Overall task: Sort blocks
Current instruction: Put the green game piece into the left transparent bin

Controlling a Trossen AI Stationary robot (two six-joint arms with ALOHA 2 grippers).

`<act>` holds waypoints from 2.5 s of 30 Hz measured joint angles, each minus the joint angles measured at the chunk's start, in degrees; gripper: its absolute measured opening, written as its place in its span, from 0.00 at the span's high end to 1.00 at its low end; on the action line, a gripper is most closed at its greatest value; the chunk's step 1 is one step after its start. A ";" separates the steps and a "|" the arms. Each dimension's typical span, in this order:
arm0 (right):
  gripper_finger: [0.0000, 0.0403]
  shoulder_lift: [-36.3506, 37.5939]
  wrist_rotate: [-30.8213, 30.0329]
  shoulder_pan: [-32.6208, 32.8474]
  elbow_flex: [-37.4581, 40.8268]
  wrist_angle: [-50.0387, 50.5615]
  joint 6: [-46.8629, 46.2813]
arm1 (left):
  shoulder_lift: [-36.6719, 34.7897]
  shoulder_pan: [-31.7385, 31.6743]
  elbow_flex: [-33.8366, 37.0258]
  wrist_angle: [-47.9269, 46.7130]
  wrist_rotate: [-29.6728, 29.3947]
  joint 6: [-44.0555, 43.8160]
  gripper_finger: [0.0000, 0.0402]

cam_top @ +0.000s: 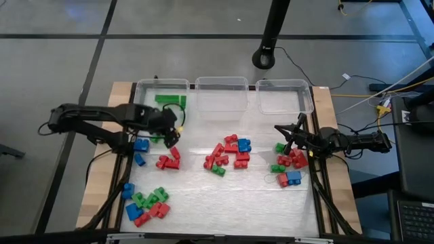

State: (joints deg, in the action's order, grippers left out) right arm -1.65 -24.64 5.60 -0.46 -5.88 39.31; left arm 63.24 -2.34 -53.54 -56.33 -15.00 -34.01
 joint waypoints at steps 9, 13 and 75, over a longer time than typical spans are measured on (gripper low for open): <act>0.95 0.01 -0.42 -0.01 -0.01 -0.04 0.07 | 0.00 0.80 10.13 4.75 -0.23 -17.72 0.39; 0.95 0.01 -0.42 -0.01 -0.01 -0.05 0.07 | 0.00 0.80 13.09 6.51 -1.71 -23.23 0.39; 0.95 0.01 -0.42 -0.01 0.00 -0.04 0.00 | 0.03 1.62 30.10 26.39 -13.34 -19.70 0.71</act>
State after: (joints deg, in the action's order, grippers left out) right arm -1.64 -25.06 5.58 -0.46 -5.91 39.31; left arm 63.27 -0.72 -23.44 -29.94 -28.33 -53.71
